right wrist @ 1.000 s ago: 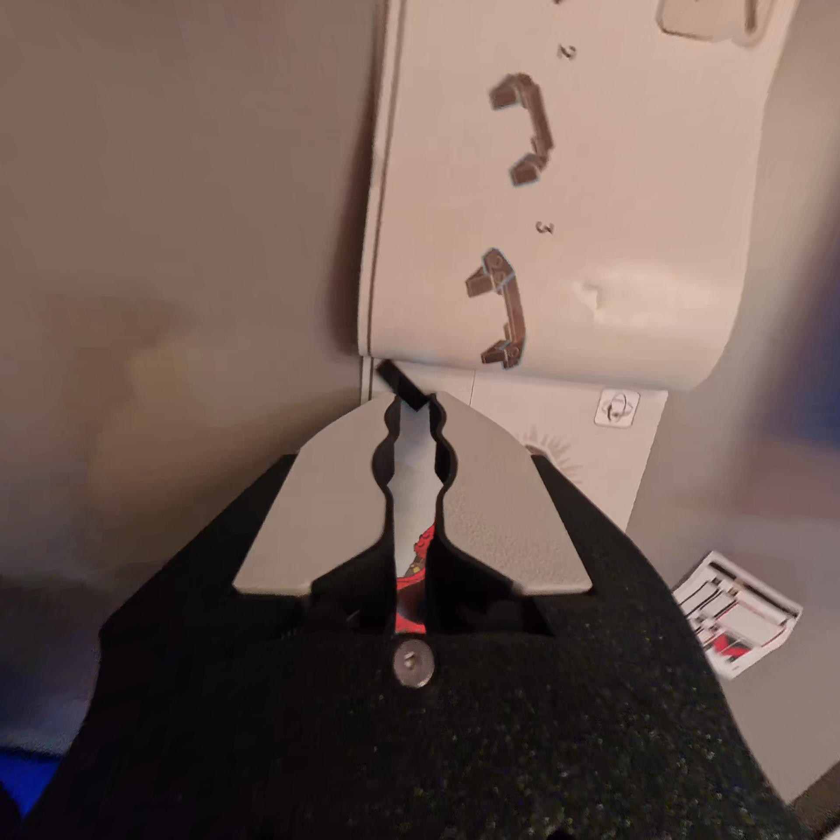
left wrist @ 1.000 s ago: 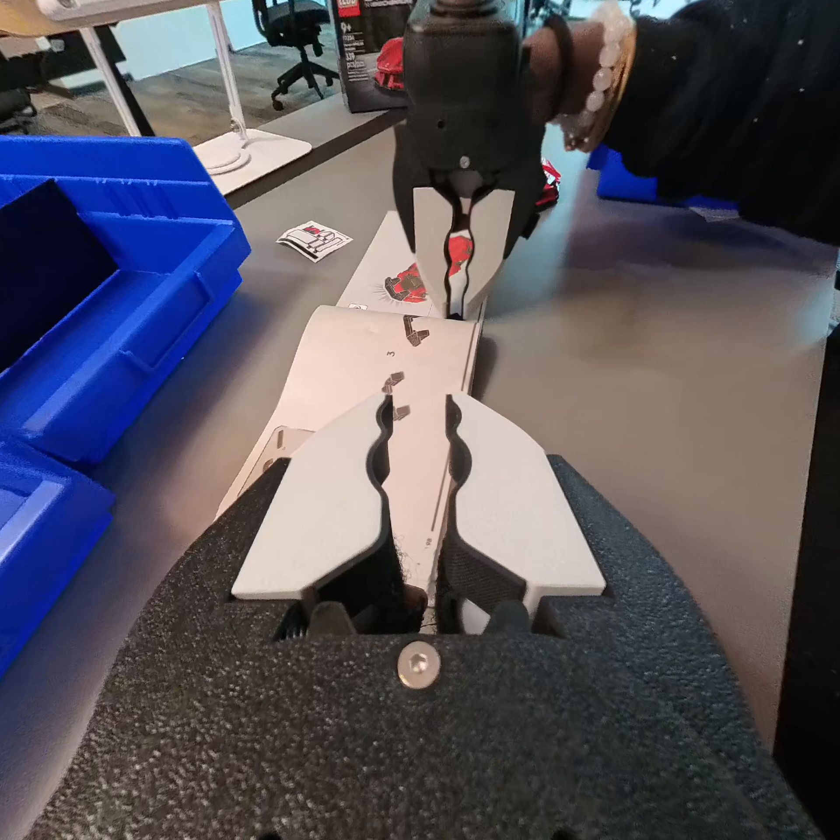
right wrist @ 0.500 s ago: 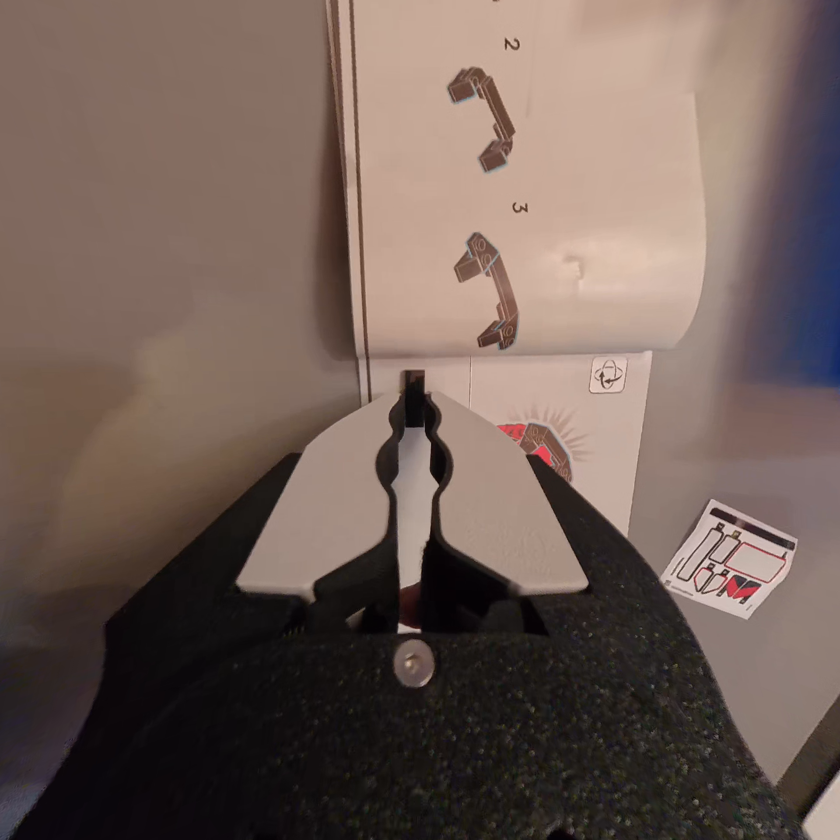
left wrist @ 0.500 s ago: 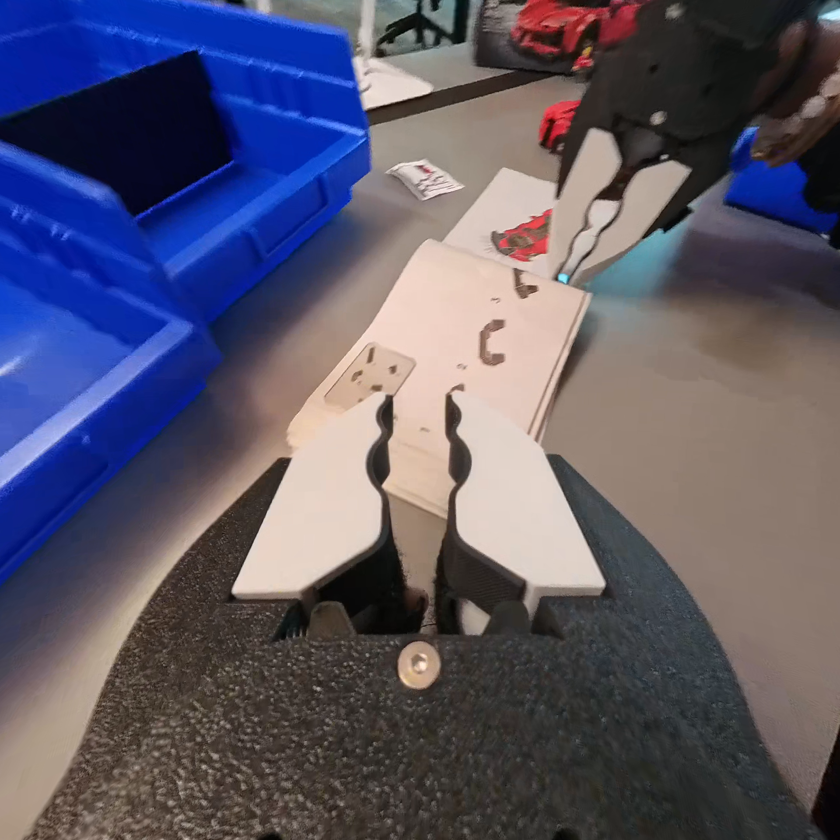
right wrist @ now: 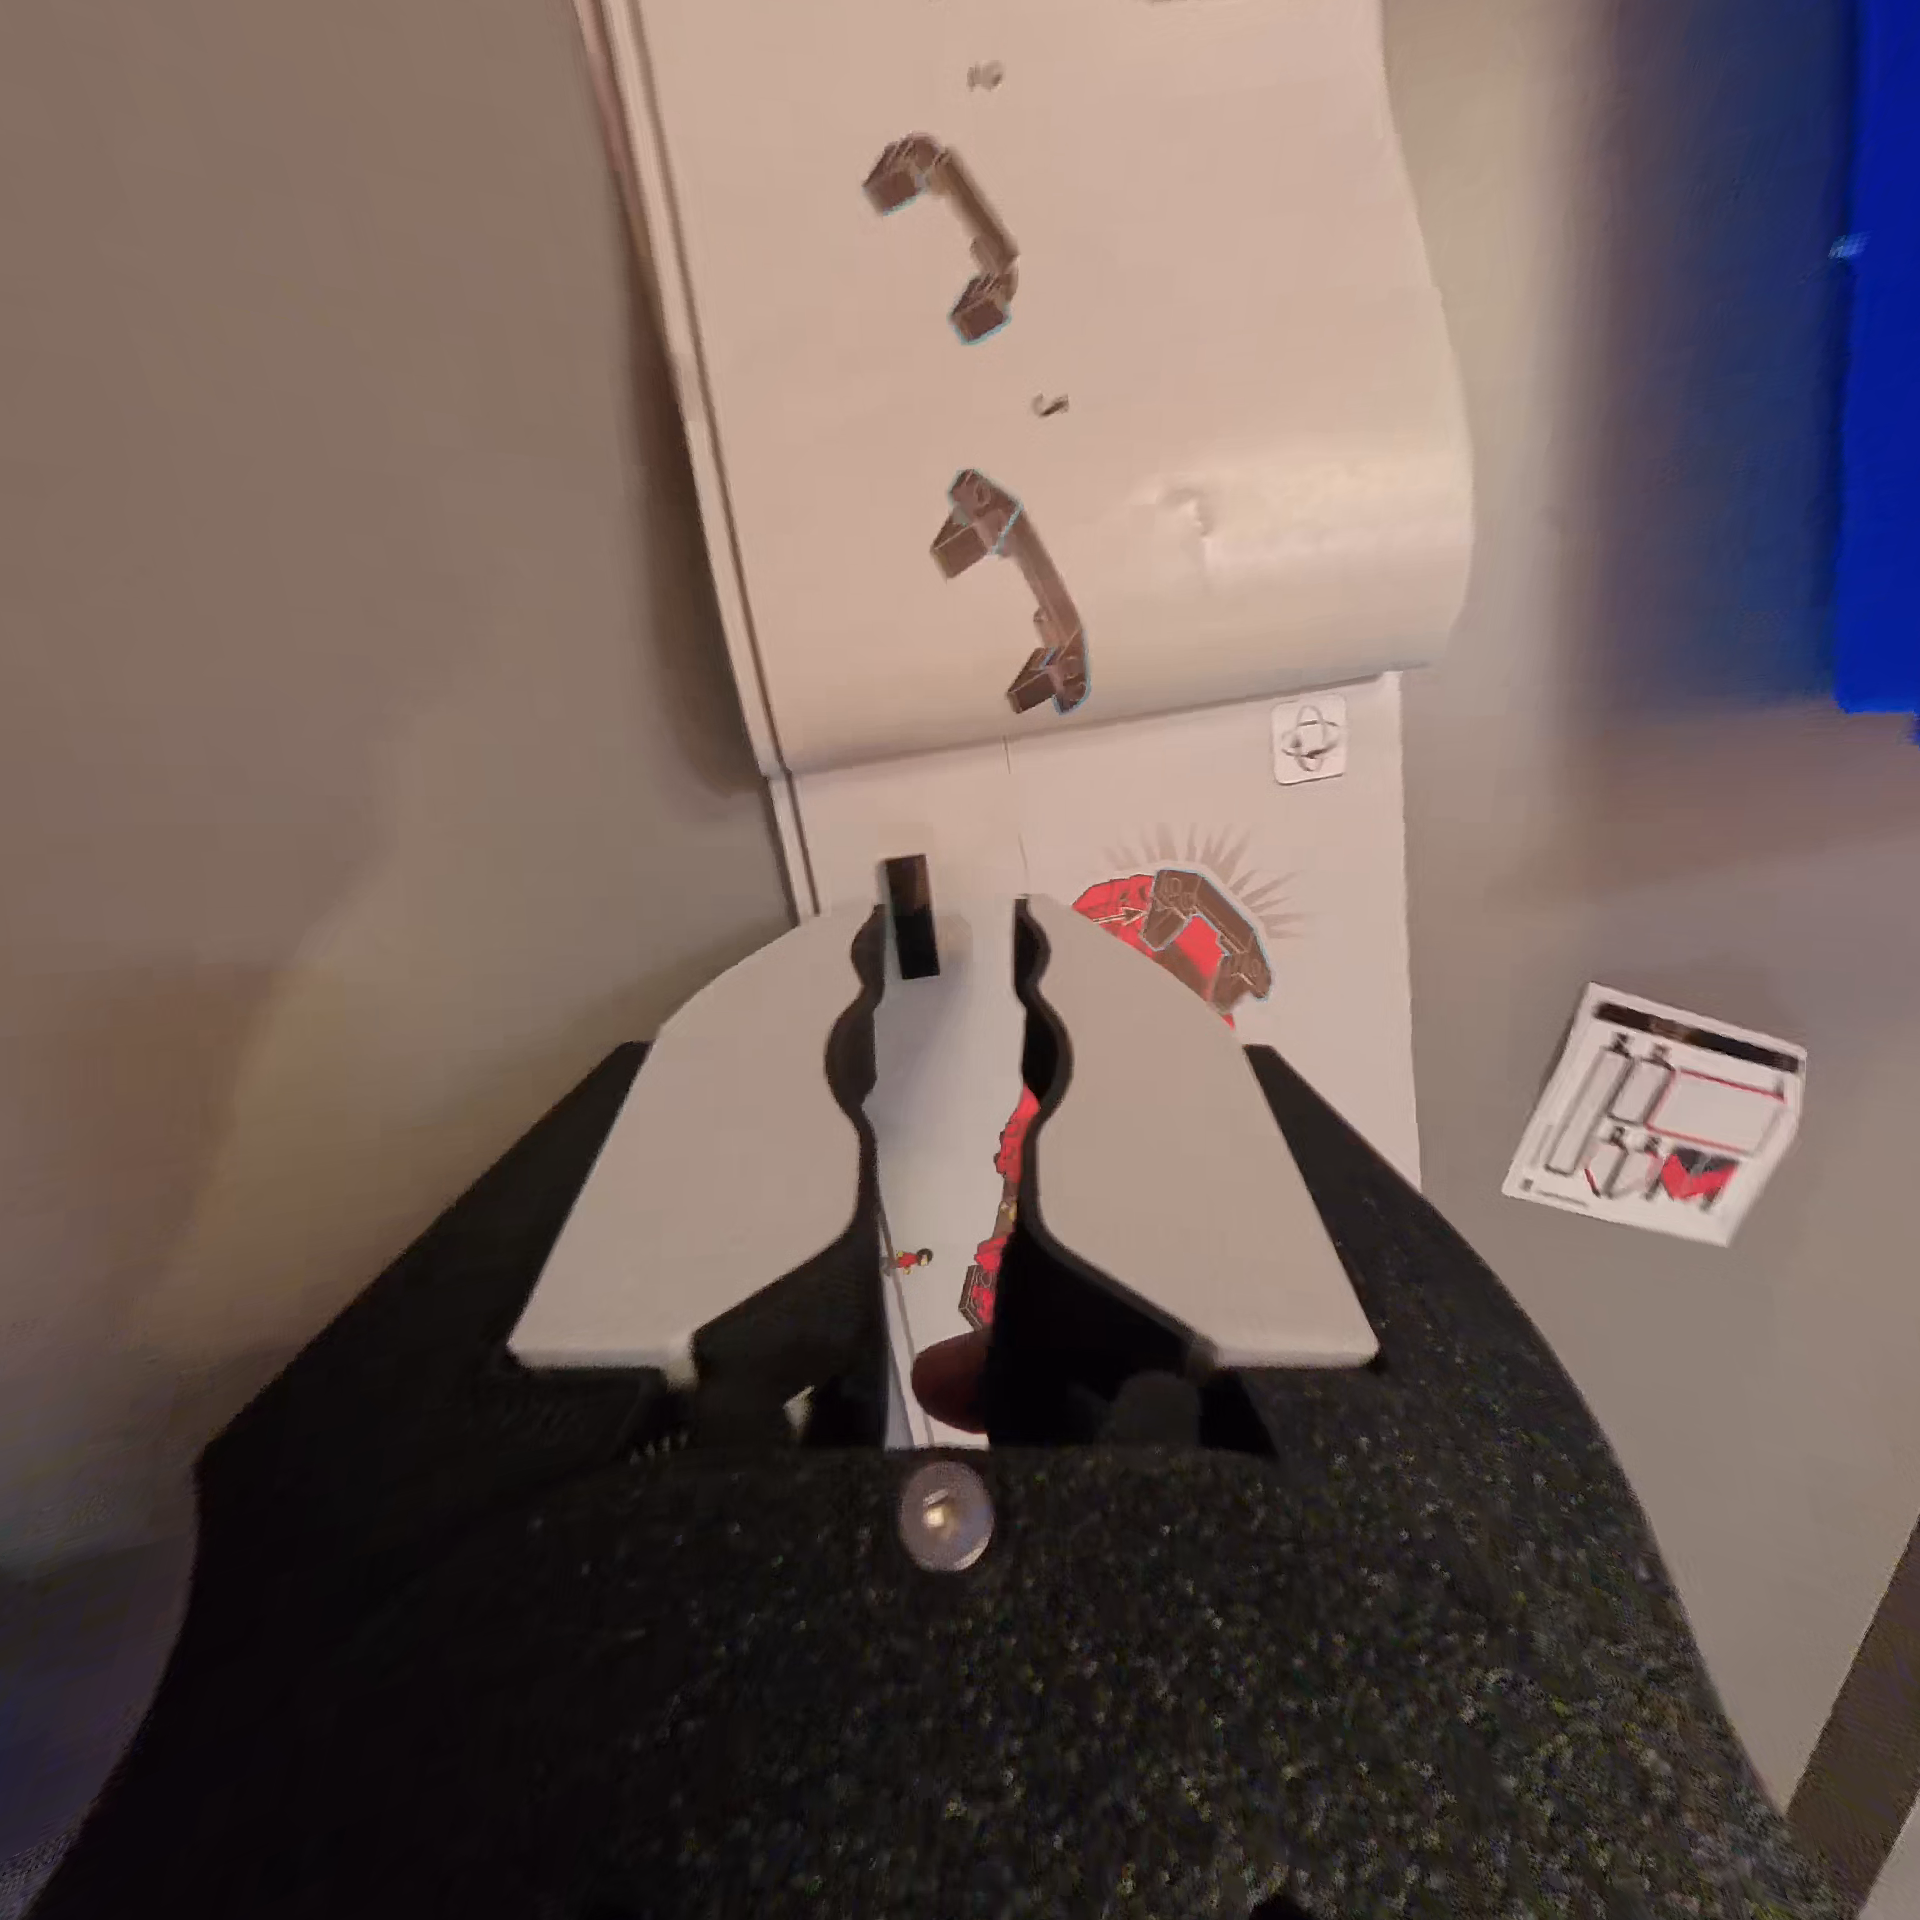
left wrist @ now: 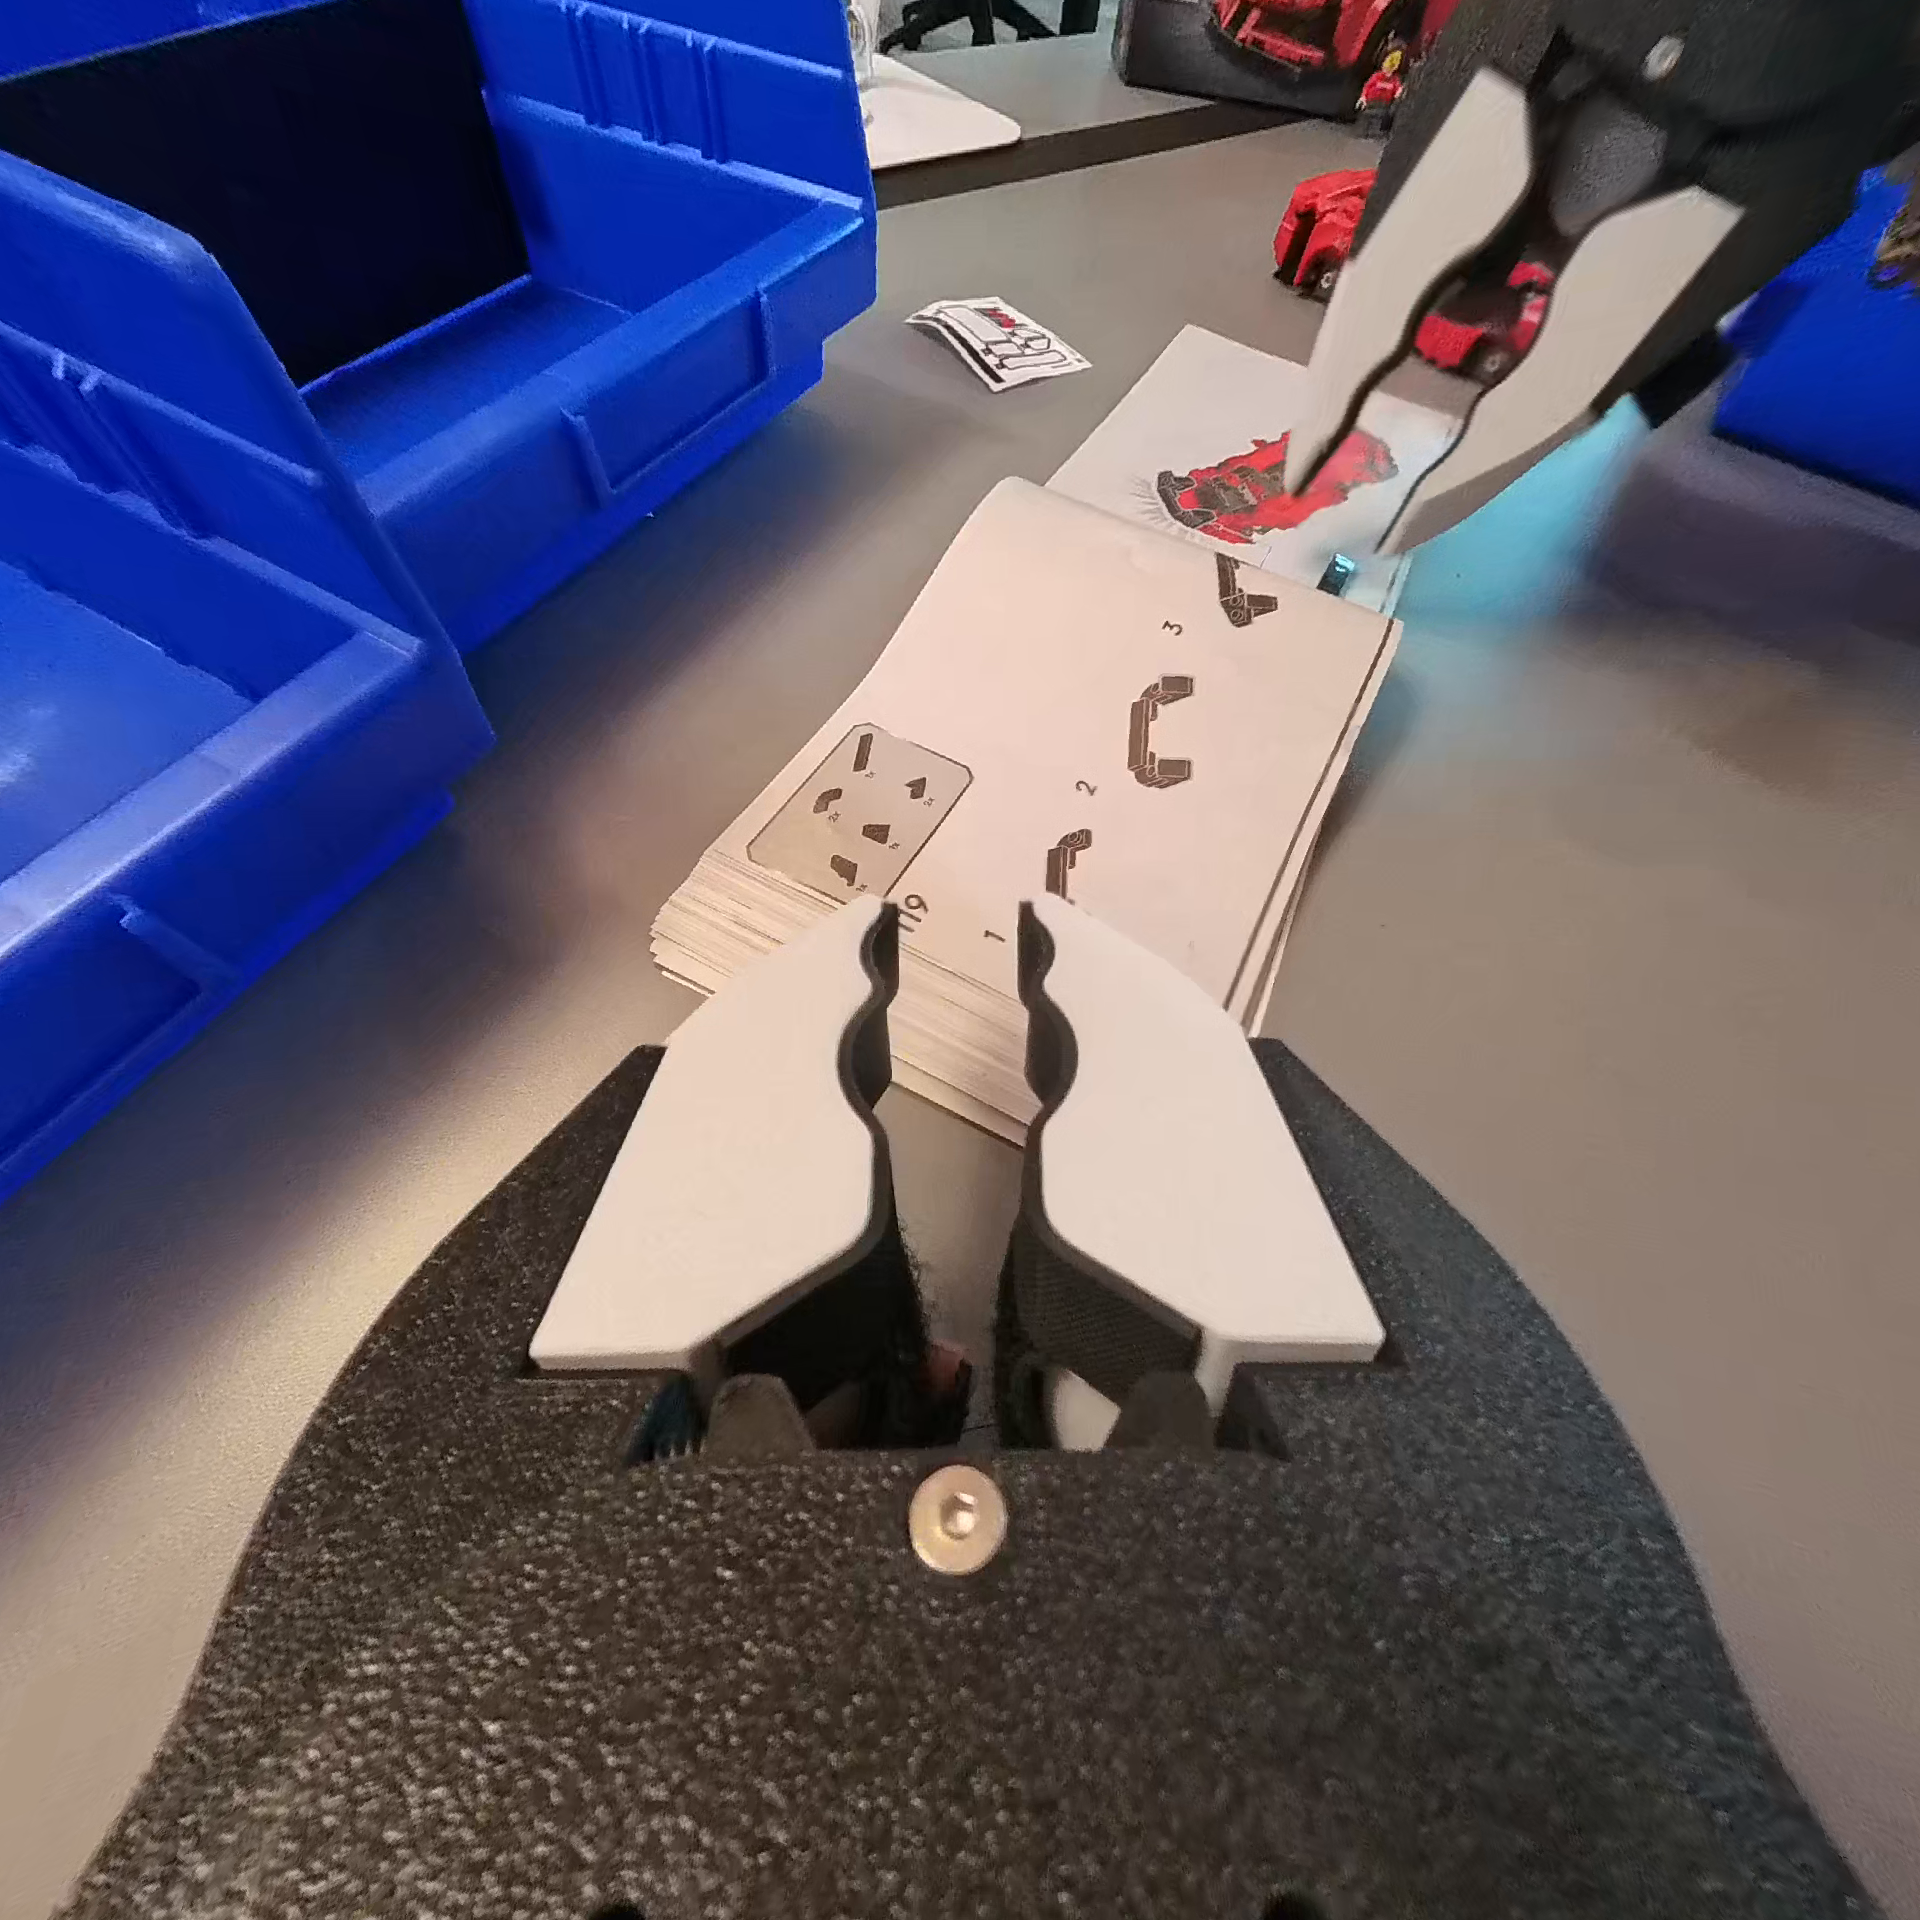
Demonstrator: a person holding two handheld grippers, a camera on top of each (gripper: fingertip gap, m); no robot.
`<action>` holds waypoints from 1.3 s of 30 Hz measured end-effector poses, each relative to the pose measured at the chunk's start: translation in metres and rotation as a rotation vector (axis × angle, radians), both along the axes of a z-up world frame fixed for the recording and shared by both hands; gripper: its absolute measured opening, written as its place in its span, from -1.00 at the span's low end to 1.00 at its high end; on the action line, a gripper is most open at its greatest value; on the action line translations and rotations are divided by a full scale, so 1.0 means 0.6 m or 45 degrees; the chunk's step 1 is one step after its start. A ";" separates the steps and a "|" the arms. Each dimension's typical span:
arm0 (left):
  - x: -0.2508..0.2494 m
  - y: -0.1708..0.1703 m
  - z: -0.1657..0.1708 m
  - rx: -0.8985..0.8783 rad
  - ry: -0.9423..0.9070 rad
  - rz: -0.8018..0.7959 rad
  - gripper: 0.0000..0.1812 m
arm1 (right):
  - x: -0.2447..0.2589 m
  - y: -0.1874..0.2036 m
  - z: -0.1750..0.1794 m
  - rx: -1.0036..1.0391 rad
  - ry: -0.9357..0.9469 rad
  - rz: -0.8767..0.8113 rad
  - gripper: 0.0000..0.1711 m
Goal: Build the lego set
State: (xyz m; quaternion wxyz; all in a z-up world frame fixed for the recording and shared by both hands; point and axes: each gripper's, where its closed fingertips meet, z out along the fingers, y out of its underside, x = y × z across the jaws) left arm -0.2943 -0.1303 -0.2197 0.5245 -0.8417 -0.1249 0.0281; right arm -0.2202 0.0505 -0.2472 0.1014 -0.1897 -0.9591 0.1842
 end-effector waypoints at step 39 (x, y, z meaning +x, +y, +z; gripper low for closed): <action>0.014 0.008 -0.027 -0.158 0.070 -0.058 -0.85 | 0.516 0.391 0.160 -0.264 0.068 -0.935 -0.83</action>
